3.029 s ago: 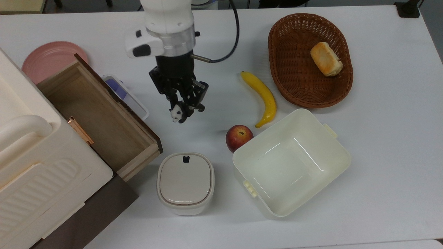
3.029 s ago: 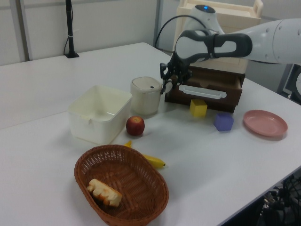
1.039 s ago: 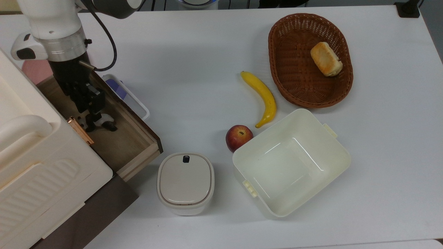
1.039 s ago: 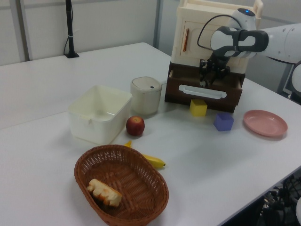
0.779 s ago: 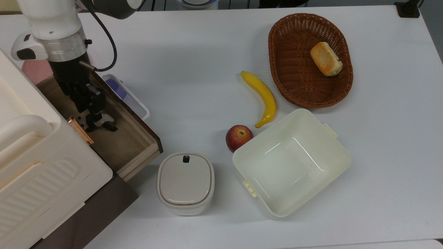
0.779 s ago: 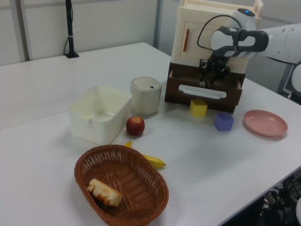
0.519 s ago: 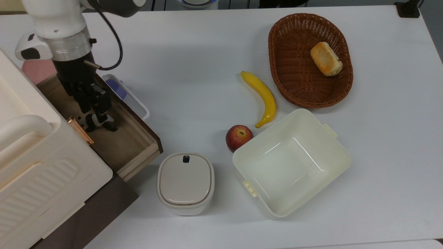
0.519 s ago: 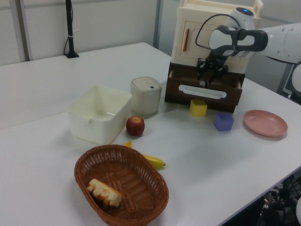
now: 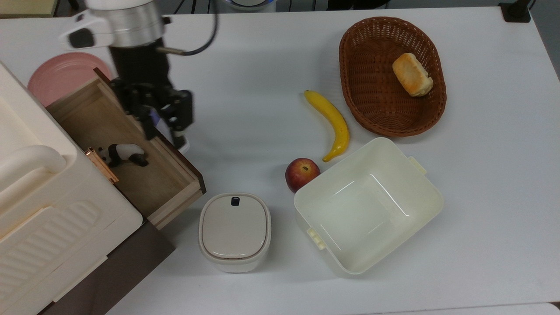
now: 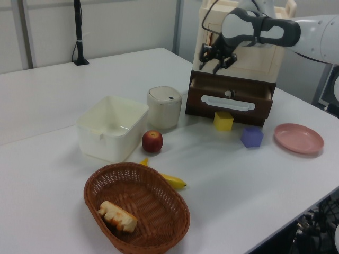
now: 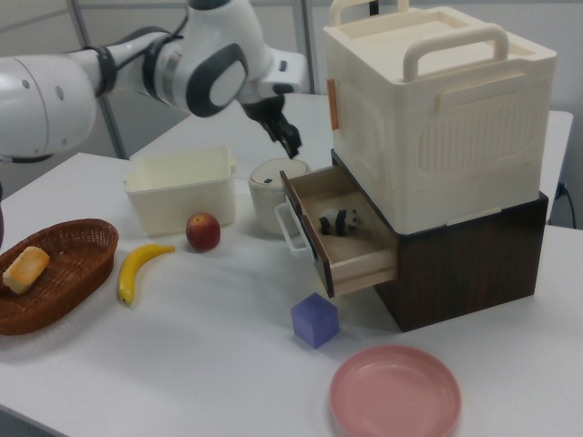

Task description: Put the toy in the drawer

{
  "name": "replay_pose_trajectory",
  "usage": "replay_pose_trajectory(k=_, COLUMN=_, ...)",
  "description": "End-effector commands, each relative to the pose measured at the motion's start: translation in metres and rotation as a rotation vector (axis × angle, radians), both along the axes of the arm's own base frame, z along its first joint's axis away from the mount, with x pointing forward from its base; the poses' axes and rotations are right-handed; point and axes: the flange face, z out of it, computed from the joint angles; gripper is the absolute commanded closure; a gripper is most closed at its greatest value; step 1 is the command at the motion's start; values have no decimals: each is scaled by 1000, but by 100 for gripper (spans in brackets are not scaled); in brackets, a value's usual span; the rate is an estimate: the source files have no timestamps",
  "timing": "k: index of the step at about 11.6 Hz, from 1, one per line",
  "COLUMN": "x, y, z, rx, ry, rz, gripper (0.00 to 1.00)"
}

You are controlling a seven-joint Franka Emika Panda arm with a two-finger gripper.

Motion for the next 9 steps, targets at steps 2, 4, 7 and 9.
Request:
replay_pose_trajectory(k=2, x=-26, y=73, z=15, rx=-78, ry=124, rz=150, gripper=0)
replay_pose_trajectory(k=4, x=-49, y=109, z=23, rx=-169, ry=248, rz=319, gripper=0)
replay_pose_trajectory(k=7, x=-90, y=126, z=53, rx=-208, ry=375, rz=422, gripper=0)
replay_pose_trajectory(k=9, x=-104, y=127, z=62, rx=-203, ry=421, rz=412, gripper=0)
